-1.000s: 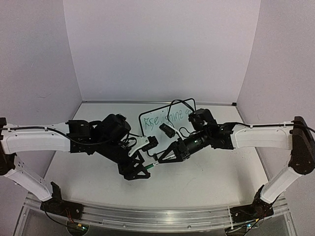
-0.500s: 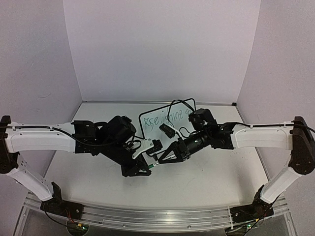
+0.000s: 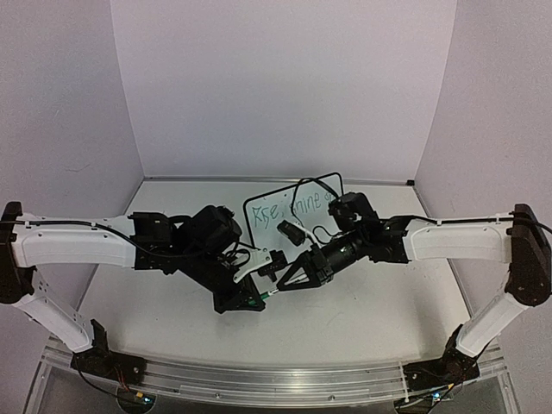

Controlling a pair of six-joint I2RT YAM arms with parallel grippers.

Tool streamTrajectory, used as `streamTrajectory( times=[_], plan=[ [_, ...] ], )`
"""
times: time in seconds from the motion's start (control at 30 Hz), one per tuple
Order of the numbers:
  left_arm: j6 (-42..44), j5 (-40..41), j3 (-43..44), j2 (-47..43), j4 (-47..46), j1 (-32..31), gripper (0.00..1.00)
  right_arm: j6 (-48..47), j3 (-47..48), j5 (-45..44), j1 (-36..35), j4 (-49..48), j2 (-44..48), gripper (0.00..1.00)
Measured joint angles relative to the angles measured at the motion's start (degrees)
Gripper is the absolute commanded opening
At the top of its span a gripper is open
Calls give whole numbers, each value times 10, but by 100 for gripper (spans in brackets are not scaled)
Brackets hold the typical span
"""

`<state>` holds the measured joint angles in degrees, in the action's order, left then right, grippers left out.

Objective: Write a sentence on the whiteboard
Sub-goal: Adjust the pen cap on the whiteboard marker.

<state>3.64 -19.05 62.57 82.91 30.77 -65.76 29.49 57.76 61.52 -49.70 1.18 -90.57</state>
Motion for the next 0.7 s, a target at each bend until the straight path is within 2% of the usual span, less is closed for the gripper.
streamTrajectory(
  times=[0.7],
  plan=[
    [0, -33, 0, -4, 46, 0, 0, -3, 25, 34, -22, -3, -44, 0]
  ],
)
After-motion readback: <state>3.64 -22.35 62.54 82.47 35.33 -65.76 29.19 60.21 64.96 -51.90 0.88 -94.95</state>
